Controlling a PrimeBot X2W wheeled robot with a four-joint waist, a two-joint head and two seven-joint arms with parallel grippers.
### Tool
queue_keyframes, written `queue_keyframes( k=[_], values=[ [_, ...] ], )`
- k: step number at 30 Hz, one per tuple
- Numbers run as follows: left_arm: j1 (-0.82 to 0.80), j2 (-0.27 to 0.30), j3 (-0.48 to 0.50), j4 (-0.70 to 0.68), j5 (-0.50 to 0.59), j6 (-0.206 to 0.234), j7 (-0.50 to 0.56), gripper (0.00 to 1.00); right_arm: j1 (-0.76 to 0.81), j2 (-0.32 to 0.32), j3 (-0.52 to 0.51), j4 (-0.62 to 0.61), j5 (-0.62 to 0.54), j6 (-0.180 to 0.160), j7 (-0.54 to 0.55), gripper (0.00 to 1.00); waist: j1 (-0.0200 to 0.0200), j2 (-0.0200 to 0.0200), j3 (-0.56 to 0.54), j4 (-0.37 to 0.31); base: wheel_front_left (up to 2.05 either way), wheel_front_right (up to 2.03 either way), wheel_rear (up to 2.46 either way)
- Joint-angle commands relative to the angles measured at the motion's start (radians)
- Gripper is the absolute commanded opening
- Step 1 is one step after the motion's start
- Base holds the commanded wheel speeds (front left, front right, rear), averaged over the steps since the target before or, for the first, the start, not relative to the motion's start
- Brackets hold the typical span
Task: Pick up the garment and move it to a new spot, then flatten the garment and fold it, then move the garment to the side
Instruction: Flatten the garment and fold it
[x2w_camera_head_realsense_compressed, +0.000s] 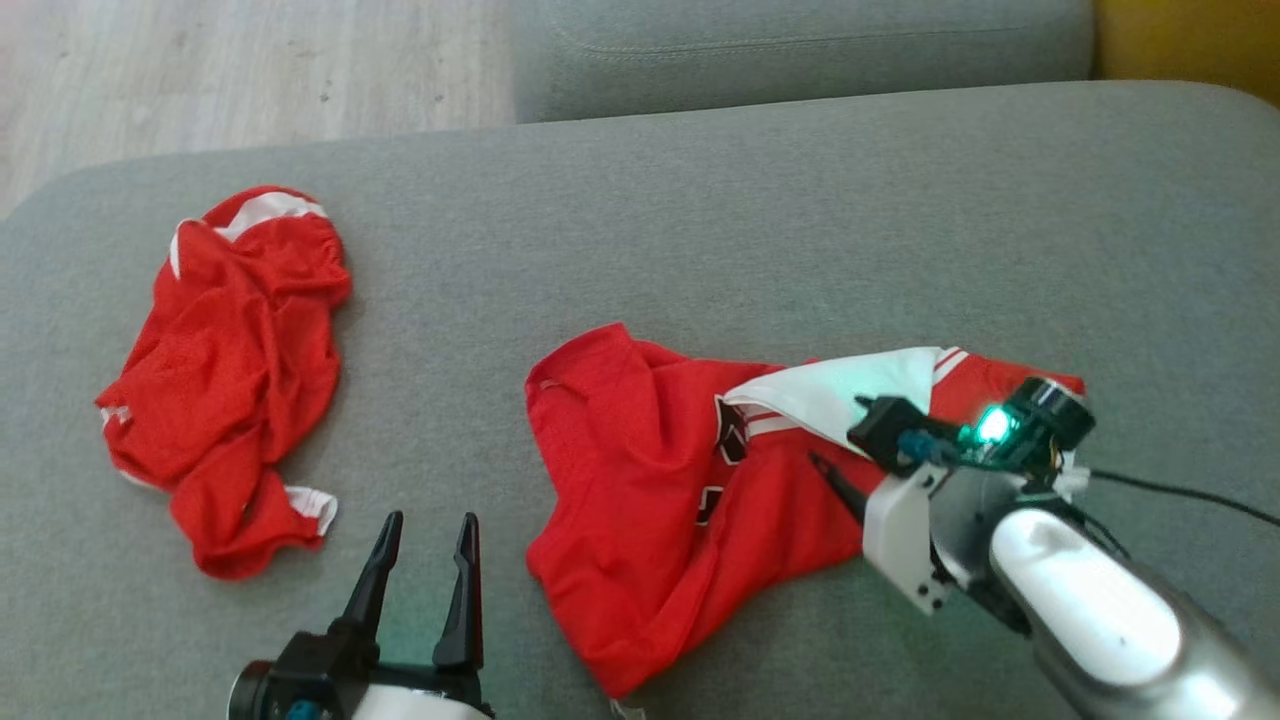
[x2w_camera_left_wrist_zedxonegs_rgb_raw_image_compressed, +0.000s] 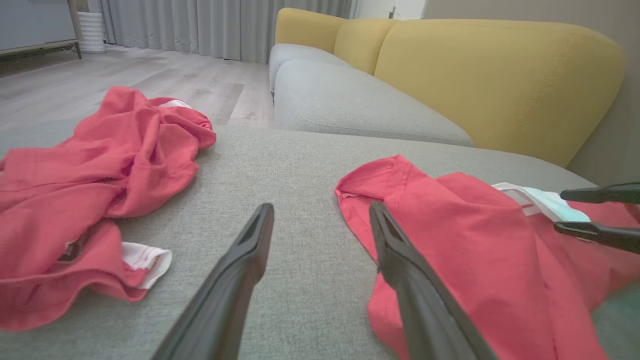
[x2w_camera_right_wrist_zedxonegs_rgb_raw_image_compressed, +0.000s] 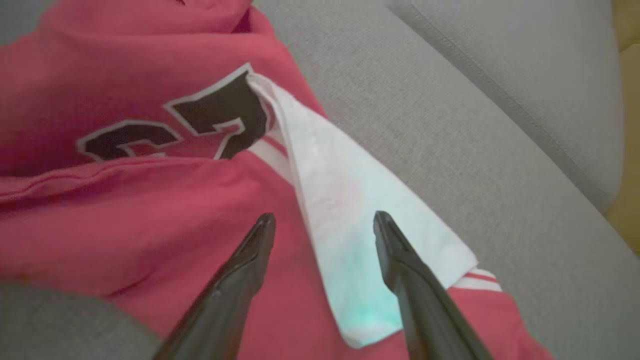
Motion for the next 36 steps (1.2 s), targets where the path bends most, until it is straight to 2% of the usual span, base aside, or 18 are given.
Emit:
queue_keyframes(
  k=[1,7,13,17,18,20,23,24,31,36],
  values=[
    [-0.039,-0.002,0.027,-0.025,-0.002,0.001,-0.01,1.0,-0.038,0.015,-0.01,0.0,-0.018,-0.001,-0.018,1.0,-0.0001,0.0,0.003,0.011,0.0,0.0,0.0],
    [-0.034,-0.002,0.031,-0.021,0.001,-0.003,-0.01,1.0,-0.052,0.045,-0.005,0.104,-0.031,-0.001,-0.014,1.0,-0.0001,0.0,0.0,0.025,0.0,0.0,0.0],
    [-0.032,-0.002,0.035,-0.024,0.004,-0.001,-0.01,1.0,-0.071,0.054,-0.013,0.148,-0.03,-0.001,-0.022,1.0,-0.0001,0.0,0.003,0.023,0.0,0.0,0.0],
    [-0.035,-0.002,0.037,-0.025,0.004,-0.001,-0.01,1.0,-0.087,0.063,-0.038,0.176,-0.041,-0.001,-0.022,0.84,-0.0001,0.0,0.008,0.017,0.0,0.0,0.0],
    [-0.036,-0.002,0.036,-0.026,0.004,-0.002,-0.01,1.0,-0.091,0.064,-0.044,0.181,-0.045,-0.001,-0.023,0.75,-0.0001,0.0,0.009,0.016,0.0,0.0,0.0],
    [-0.038,-0.002,0.034,-0.025,0.003,-0.002,-0.01,1.0,-0.095,0.067,-0.053,0.191,-0.049,-0.001,-0.024,0.62,-0.0001,0.0,0.011,0.015,0.0,0.0,0.0],
    [-0.042,-0.002,0.033,-0.023,0.002,-0.002,-0.01,1.0,-0.101,0.074,-0.071,0.206,-0.052,-0.001,-0.025,0.12,-0.0001,0.0,0.014,0.012,0.0,0.0,0.0],
    [-0.043,-0.002,0.033,-0.022,0.001,-0.002,-0.01,1.0,-0.101,0.077,-0.076,0.209,-0.051,-0.001,-0.025,0.0,-0.0001,0.0,0.014,0.012,0.0,0.0,0.0],
    [-0.037,-0.002,0.037,-0.023,0.002,0.001,-0.01,1.0,-0.09,0.076,-0.132,0.181,-0.068,-0.001,-0.055,0.0,-0.0001,0.0,0.008,0.004,0.0,0.0,0.0],
    [-0.021,-0.002,0.049,-0.029,0.002,0.007,-0.01,1.0,-0.032,0.009,-0.162,0.066,-0.065,-0.001,-0.039,0.0,-0.0001,0.0,0.0,-0.014,0.0,0.0,0.0]
  ],
)
